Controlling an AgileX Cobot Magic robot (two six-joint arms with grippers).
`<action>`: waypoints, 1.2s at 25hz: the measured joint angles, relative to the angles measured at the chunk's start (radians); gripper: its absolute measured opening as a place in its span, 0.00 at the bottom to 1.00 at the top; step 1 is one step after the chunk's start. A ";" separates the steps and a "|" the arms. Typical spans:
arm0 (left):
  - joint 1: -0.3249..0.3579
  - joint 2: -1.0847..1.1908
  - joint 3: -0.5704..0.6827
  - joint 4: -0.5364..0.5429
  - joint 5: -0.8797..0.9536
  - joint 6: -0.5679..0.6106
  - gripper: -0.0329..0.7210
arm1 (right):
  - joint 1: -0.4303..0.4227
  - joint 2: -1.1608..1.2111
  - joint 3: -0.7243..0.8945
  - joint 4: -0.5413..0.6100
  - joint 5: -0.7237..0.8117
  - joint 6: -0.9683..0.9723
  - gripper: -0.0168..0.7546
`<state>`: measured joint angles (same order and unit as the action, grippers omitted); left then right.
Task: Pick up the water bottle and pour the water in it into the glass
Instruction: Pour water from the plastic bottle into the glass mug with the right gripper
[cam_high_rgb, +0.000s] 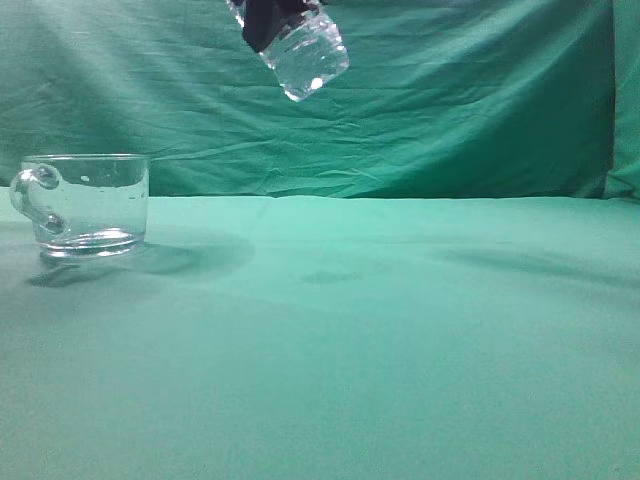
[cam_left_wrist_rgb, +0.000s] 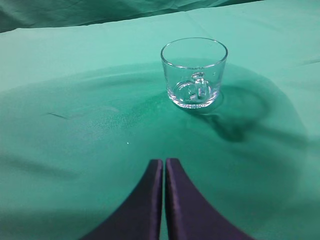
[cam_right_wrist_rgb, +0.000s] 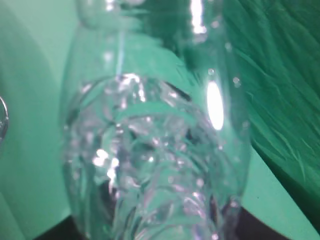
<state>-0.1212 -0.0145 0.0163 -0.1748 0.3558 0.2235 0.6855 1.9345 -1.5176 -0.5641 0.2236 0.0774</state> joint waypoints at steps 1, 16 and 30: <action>0.000 0.000 0.000 0.000 0.000 0.000 0.04 | 0.006 0.024 -0.020 -0.015 0.003 -0.002 0.38; 0.000 0.000 0.000 0.000 0.000 0.000 0.04 | 0.048 0.236 -0.129 -0.239 -0.015 -0.009 0.38; 0.000 0.000 0.000 0.000 0.000 0.000 0.04 | 0.063 0.242 -0.175 -0.397 -0.026 -0.009 0.38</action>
<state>-0.1212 -0.0145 0.0163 -0.1748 0.3558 0.2235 0.7486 2.1762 -1.6925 -0.9612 0.1976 0.0680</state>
